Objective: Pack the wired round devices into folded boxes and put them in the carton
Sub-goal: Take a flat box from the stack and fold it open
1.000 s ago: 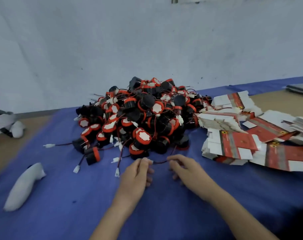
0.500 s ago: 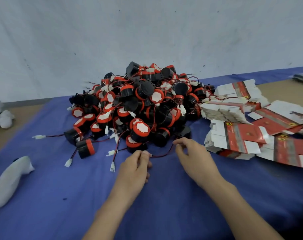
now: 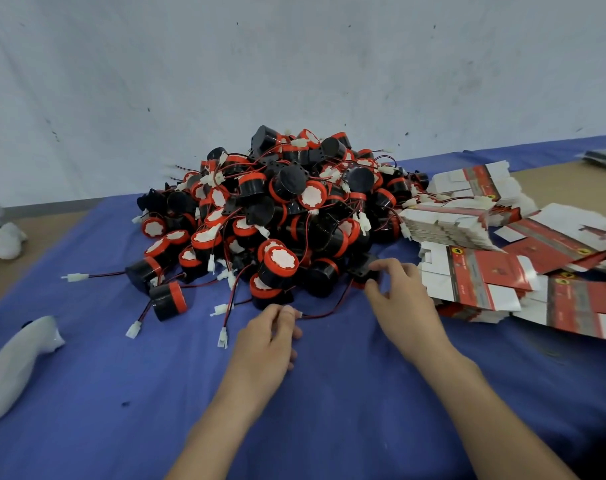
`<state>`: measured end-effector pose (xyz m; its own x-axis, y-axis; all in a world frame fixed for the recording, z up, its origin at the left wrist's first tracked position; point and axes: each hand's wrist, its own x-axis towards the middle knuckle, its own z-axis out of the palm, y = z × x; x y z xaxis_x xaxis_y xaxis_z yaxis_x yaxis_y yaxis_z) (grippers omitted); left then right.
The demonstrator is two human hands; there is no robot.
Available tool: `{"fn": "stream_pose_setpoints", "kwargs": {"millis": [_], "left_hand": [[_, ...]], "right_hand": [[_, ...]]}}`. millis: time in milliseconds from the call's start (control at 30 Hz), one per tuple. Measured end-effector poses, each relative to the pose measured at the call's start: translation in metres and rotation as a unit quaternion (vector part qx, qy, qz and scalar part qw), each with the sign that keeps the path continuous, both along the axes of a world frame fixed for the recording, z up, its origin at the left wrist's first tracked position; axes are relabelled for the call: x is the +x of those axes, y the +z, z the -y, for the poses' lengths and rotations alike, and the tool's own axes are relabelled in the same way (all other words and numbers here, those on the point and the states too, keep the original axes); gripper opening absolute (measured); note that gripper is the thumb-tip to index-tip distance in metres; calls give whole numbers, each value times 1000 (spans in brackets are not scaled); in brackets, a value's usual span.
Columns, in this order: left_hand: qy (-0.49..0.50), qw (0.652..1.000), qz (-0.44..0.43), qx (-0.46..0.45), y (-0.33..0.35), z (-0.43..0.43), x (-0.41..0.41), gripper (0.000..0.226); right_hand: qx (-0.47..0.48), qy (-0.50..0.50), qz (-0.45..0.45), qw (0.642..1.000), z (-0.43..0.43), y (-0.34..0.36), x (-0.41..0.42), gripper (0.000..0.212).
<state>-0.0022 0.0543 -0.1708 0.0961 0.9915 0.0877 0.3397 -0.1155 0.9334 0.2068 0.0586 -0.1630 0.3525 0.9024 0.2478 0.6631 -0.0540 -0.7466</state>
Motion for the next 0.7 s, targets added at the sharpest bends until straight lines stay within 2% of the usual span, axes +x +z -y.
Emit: {"fn": "stream_pose_setpoints", "kwargs": {"millis": [200,367,600,700], "left_hand": [[-2,1000,3,0,4,0,1,24],[34,998,52,-3,9,-2,3,21],[94,992,75,23,14,-10,10,13],[86,994,59,32,13,-10,18,14]], "right_hand": [[-10,3,3,1000,-1,1,-2,27],[-25,3,8,1000,0,2,-3,28],[26,-3,0,1000,5,10,1,22],[62,-30,77,995,8,12,7,21]]}}
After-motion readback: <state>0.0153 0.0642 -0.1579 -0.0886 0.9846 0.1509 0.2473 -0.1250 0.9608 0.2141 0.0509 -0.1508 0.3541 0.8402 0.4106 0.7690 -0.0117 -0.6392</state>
